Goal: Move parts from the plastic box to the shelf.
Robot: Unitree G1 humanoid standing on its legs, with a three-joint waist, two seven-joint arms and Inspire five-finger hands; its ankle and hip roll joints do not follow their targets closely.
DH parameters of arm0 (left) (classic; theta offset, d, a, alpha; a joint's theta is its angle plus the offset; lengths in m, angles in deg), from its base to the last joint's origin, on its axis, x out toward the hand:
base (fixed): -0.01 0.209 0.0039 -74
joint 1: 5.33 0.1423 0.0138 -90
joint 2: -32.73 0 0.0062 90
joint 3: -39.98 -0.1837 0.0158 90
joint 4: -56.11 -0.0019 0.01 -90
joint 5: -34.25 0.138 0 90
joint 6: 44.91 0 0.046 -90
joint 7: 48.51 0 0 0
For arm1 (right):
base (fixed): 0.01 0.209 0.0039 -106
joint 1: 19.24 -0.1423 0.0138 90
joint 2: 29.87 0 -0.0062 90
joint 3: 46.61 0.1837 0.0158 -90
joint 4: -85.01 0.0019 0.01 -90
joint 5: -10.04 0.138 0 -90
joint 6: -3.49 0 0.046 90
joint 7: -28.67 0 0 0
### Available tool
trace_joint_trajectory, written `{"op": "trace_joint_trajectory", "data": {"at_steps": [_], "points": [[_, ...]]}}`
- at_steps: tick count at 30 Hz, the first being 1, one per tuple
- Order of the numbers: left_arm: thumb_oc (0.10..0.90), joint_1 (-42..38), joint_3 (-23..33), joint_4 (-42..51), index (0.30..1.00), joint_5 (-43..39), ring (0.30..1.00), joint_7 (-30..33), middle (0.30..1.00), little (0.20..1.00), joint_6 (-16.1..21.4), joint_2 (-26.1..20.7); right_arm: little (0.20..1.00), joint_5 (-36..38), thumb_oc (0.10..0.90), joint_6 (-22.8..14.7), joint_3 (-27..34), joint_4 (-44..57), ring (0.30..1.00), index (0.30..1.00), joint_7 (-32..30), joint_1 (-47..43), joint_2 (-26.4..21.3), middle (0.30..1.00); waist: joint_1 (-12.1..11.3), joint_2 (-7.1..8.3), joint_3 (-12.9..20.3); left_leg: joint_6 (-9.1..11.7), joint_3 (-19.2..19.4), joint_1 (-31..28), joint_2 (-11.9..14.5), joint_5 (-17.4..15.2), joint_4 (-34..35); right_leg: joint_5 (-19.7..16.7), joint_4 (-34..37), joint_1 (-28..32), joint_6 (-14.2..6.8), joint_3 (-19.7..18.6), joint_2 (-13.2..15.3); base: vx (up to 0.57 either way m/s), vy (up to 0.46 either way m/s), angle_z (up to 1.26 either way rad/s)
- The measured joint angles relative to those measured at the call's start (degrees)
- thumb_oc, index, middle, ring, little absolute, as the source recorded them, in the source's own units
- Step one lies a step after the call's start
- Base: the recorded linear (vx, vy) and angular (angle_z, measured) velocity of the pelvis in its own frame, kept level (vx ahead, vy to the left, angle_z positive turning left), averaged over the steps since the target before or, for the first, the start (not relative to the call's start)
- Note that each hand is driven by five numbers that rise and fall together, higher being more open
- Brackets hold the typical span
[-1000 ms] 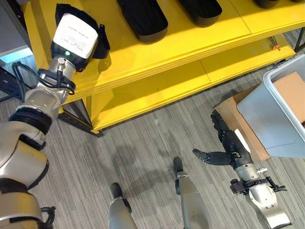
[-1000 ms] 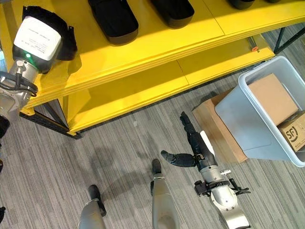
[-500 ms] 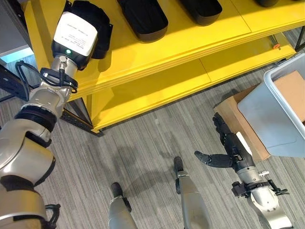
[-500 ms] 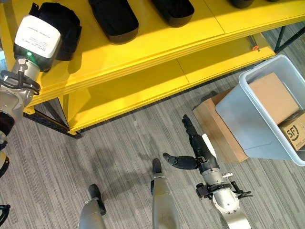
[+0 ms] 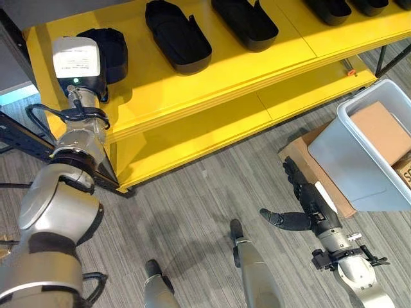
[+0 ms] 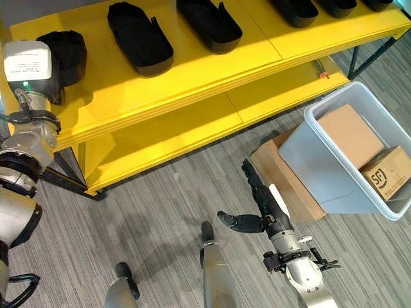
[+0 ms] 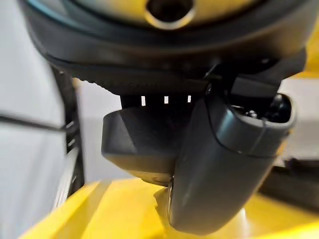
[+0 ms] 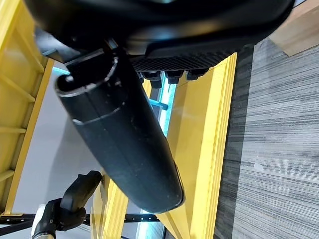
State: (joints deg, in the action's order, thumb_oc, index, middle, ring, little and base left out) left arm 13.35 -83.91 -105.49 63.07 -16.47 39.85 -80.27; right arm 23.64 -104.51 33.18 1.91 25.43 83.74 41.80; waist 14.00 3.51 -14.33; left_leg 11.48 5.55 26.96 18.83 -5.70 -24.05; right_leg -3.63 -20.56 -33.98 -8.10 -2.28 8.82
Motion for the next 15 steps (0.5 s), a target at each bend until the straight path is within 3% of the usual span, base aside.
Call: {"op": "trace_joint_trajectory", "data": {"at_steps": [2,6,15], "points": [[0.400,-0.38,2.85,-0.64,0.300,-4.09,0.300,-0.20,0.300,0.300,-0.60,1.58,1.000,0.00,0.900,0.95,-0.02,-0.01,1.000,1.000,0.01,0.05,-0.02,1.000,0.14,-0.07,0.04,0.00,0.08,-0.04,0.04,0.00,0.02,-0.03,-0.05,-0.11,0.03,-0.03,-0.03,0.00,0.000,0.00],[0.400,-0.62,3.10,-3.08,0.300,-8.03,0.300,-3.12,0.300,0.300,-1.11,1.98,1.000,0.02,0.900,1.18,-0.02,0.00,1.000,1.000,0.18,0.55,-0.13,1.000,0.32,-0.35,0.73,0.01,0.33,0.26,0.06,0.00,-0.04,-0.07,-0.05,-0.65,0.11,-0.31,-0.10,-0.01,-0.005,-0.03],[0.400,-0.32,2.62,-4.45,0.300,-8.26,0.300,-4.36,0.300,0.300,-2.24,2.15,1.000,0.03,0.900,1.72,-0.02,0.06,1.000,1.000,0.49,0.54,-0.18,1.000,0.16,-0.30,0.76,0.00,0.02,0.88,0.10,0.00,-0.44,-0.21,-0.08,-0.94,0.13,-0.28,-0.23,0.00,0.000,0.00]]}}
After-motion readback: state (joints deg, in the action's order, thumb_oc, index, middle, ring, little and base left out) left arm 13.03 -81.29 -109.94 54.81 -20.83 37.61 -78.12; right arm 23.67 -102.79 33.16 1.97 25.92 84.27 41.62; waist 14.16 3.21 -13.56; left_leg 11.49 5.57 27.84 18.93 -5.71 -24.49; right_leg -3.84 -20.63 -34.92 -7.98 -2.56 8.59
